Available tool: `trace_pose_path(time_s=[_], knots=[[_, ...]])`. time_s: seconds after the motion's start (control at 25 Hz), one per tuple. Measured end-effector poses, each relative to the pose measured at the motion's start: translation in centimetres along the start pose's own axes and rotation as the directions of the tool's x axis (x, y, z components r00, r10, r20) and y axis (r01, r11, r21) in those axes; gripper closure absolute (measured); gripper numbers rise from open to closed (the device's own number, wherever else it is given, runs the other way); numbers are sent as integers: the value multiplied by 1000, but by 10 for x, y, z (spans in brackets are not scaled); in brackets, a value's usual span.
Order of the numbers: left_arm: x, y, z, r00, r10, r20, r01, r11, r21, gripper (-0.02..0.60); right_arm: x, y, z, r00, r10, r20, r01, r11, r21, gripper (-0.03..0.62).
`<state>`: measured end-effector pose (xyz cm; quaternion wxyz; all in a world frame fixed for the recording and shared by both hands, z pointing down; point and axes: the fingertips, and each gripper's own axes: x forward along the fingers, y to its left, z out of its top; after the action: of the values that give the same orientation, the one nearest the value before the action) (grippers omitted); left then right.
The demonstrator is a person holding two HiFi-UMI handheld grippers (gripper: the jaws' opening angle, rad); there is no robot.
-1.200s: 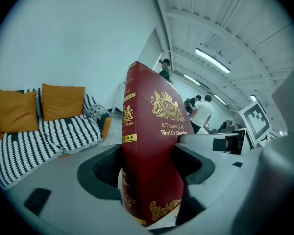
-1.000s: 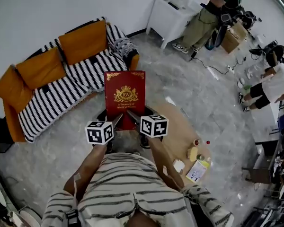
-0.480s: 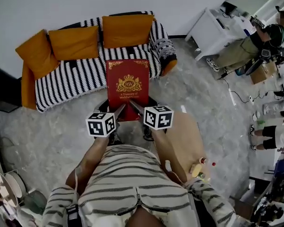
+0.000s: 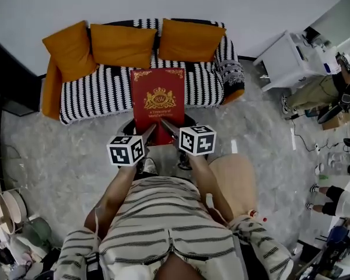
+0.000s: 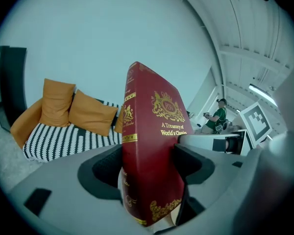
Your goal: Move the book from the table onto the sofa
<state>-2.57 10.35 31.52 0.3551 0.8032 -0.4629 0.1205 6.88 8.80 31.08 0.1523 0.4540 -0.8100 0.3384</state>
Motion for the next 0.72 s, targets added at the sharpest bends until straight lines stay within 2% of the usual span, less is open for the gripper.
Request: trace_pose_path(time_s=[0.32, 0.72], knots=[[-26, 32, 27, 998, 48, 41, -46, 998, -38, 253, 25, 40, 24, 999, 44, -31, -46, 998, -51, 232], [-15, 72, 32, 997, 70, 39, -67, 994, -84, 252, 69, 46, 27, 995, 57, -78, -63, 996, -68, 232]])
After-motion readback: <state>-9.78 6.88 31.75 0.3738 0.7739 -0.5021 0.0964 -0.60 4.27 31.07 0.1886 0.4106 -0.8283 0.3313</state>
